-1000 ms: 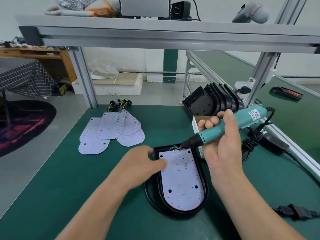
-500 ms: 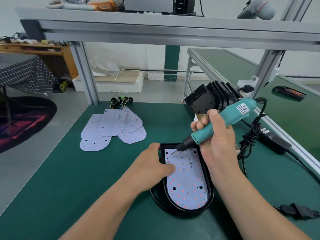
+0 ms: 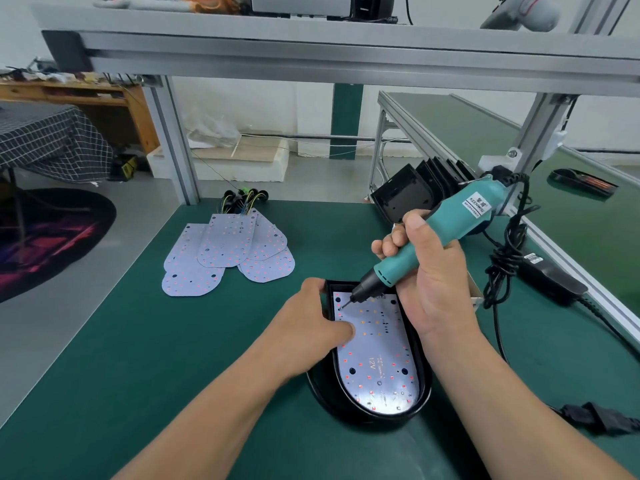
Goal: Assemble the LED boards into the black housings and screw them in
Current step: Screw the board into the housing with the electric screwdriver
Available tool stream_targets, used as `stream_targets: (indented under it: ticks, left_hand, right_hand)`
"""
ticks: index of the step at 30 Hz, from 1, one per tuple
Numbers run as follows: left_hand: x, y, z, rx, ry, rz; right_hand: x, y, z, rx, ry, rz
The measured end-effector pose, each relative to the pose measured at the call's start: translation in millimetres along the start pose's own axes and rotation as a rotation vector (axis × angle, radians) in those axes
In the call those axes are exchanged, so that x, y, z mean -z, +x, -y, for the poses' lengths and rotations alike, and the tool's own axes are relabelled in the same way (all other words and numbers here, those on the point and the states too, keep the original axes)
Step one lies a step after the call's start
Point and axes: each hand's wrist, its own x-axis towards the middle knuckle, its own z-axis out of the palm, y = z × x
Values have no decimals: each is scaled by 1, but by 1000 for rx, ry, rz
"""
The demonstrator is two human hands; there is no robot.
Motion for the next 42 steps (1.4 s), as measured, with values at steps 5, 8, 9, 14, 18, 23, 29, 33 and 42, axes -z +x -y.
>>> stream_targets:
  ticks: [5,8,9,14,18,23,29,33,42]
  left_hand:
    - [-1,1,-1,1,-4,-7]
    - [-1,2,-1,-4,-5,-10]
    - [-1,2,0,-3,-4,-12]
    - [-1,3,1,11,-15,-22]
    - [-1,1,2,10,-57,-17]
    - [0,2,0,8,-51,-5]
    - [0,4,4,16,-98,17]
    - [3,4,5,3,-98,24]
    - [12,2,-2,-37,-63,-2]
  right_hand:
    - [-10,-3,4,41,-91,77]
    - [-16,-5,4,72,-163,174]
    - [-18,-6,2,77,-173,203]
    - [-25,-5,-5,36,-204,269]
    - [-23,-6,-6,-9,-234,350]
    - [-19,-7,1,-33,-109,295]
    - [-18,-16,30,120,-142,252]
    - [0,-10,59,129,-165,40]
    - [125,7,75,-259,-670,-346]
